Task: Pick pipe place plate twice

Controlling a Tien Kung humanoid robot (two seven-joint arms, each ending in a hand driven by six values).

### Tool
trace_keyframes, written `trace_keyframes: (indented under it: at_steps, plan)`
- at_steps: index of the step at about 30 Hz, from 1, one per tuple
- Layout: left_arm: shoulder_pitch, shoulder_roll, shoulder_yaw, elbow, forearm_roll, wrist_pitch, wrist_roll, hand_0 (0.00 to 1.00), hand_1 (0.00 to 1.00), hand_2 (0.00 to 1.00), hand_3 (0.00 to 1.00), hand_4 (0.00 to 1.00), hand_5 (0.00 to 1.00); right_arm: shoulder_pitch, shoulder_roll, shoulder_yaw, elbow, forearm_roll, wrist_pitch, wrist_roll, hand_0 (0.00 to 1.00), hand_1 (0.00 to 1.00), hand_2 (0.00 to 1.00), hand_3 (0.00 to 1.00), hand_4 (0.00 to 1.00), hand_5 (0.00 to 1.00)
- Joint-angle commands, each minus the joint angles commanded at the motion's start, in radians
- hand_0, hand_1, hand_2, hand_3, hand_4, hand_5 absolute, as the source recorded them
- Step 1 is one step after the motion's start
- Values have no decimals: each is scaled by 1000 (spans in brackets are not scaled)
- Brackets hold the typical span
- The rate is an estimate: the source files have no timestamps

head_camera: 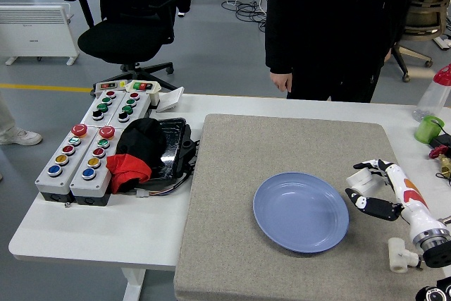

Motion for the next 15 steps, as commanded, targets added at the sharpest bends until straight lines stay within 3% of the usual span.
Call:
trace_keyframes:
  at_steps: [6, 10, 11, 15]
  plan:
    - [1, -1, 0, 0, -1, 2, -1, 654, 627, 639, 584, 441, 998, 60, 30, -136, -18, 5, 11, -4, 320, 447, 527, 590, 502, 51]
    - [0, -1, 3, 0, -6, 2, -1, 654, 627, 639, 584, 441, 998, 98, 51, -211, -57, -17, 46, -26, 320, 447, 527, 590, 502, 51]
    - [0, 0, 5, 0, -9, 3, -1, 654, 628, 639, 586, 441, 998, 108, 57, -226, -74, -33, 74, -52, 721, 766, 919, 826, 742, 282]
    - [-1, 1, 3, 0, -8, 4, 0, 654, 628, 639, 586, 441, 998, 127, 69, -249, -110, -42, 104, -71, 721, 766, 919, 826, 742, 282]
